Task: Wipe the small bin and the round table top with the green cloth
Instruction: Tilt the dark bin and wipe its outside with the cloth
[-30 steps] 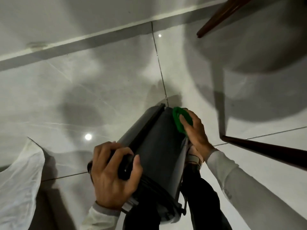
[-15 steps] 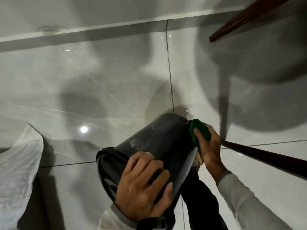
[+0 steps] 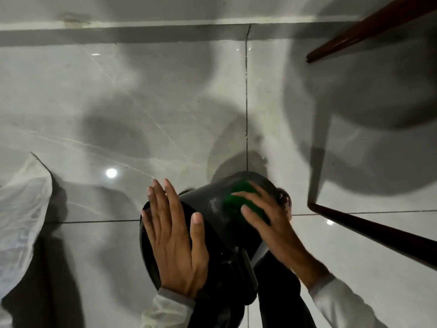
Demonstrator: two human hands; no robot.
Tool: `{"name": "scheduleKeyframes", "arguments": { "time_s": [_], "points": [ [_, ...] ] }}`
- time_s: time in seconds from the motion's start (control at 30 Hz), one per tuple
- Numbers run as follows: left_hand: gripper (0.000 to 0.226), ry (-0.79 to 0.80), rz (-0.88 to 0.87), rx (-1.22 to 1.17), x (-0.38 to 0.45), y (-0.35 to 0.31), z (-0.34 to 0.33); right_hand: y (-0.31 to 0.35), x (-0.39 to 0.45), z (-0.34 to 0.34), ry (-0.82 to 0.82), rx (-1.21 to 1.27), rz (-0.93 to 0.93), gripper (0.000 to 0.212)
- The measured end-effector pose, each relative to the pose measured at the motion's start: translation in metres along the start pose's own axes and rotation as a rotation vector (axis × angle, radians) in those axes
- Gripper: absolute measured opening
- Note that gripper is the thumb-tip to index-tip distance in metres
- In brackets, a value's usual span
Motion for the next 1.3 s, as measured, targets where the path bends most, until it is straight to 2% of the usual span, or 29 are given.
{"name": "scheduleKeyframes", "arguments": {
  "time_s": [0.07,0.13,0.17,0.23,0.3,0.37,0.4,0.47,0.5,0.53,0.67,0.73,0.83,0.87,0.93,1.0,1.07,1.17,1.23,1.3],
  "points": [
    [0.081,-0.001,-0.006,0.000,0.000,0.001,-0.002,0.009,-0.015,-0.022,0.138,-0.080,0.122,0.040],
    [0.080,-0.001,-0.026,0.020,-0.002,0.000,-0.005,-0.008,-0.005,-0.007,0.102,-0.167,0.126,0.038],
    [0.080,-0.004,-0.036,0.021,-0.002,-0.001,-0.006,-0.019,0.011,0.010,0.015,-0.180,0.066,0.036],
    [0.078,-0.009,-0.052,0.012,-0.003,-0.002,-0.007,-0.040,0.043,0.048,-0.135,-0.071,-0.179,0.037],
    [0.076,-0.019,-0.079,0.020,-0.006,-0.001,-0.008,-0.049,0.059,0.058,-0.174,0.036,-0.310,0.037],
    [0.077,-0.029,-0.092,-0.004,-0.010,0.004,-0.007,-0.034,0.050,0.036,-0.111,0.116,-0.201,0.027],
    [0.078,-0.034,-0.097,-0.022,-0.012,0.005,-0.006,-0.017,0.033,0.014,-0.012,0.133,-0.090,0.025],
    [0.078,-0.034,-0.107,-0.050,-0.017,0.006,-0.005,0.010,-0.005,-0.023,0.193,0.057,0.097,0.029],
    [0.078,-0.035,-0.110,-0.066,-0.019,0.006,-0.005,0.010,-0.014,-0.029,0.232,0.007,0.136,0.030],
    [0.076,-0.038,-0.110,-0.087,-0.021,0.006,-0.006,0.003,-0.013,-0.024,0.208,-0.022,0.129,0.029],
    [0.059,-0.066,0.045,-0.310,-0.008,0.036,0.006,-0.044,0.032,0.032,-0.202,-0.008,-0.164,0.030],
    [0.047,-0.026,0.212,-0.390,0.014,0.069,0.015,-0.061,0.036,0.040,-0.260,0.021,-0.235,0.031],
    [0.036,0.217,0.412,-0.551,0.047,0.106,0.016,-0.068,0.032,0.031,-0.255,0.017,-0.242,0.032],
    [0.037,0.264,0.410,-0.567,0.056,0.111,0.016,-0.064,0.033,0.029,-0.275,0.034,-0.229,0.032],
    [0.042,0.232,0.343,-0.551,0.066,0.108,0.019,-0.050,0.033,0.028,-0.289,0.119,-0.222,0.030],
    [0.046,0.177,0.233,-0.513,0.065,0.095,0.021,-0.027,0.026,0.014,-0.186,0.185,-0.164,0.024],
    [0.046,0.144,0.144,-0.424,0.059,0.081,0.023,0.006,0.004,-0.011,-0.020,0.139,0.027,0.023],
    [0.045,0.121,0.046,-0.291,0.052,0.065,0.023,0.026,-0.022,-0.032,0.086,0.018,0.183,0.034],
    [0.045,0.130,0.004,-0.260,0.049,0.053,0.023,0.019,-0.017,-0.023,0.076,-0.027,0.177,0.033],
    [0.039,0.138,-0.048,-0.226,0.046,0.043,0.021,-0.007,0.007,-0.002,-0.065,-0.047,0.107,0.026]
  ]
}}
Point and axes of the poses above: each hand's wrist, its own x-axis towards the middle knuckle, its own z-axis out of the back of the hand, y = z × x, the point moved 4 cm from there along x, towards the middle knuckle, and after that the axes turned 12 degrees about y, right-handed, at the moved point
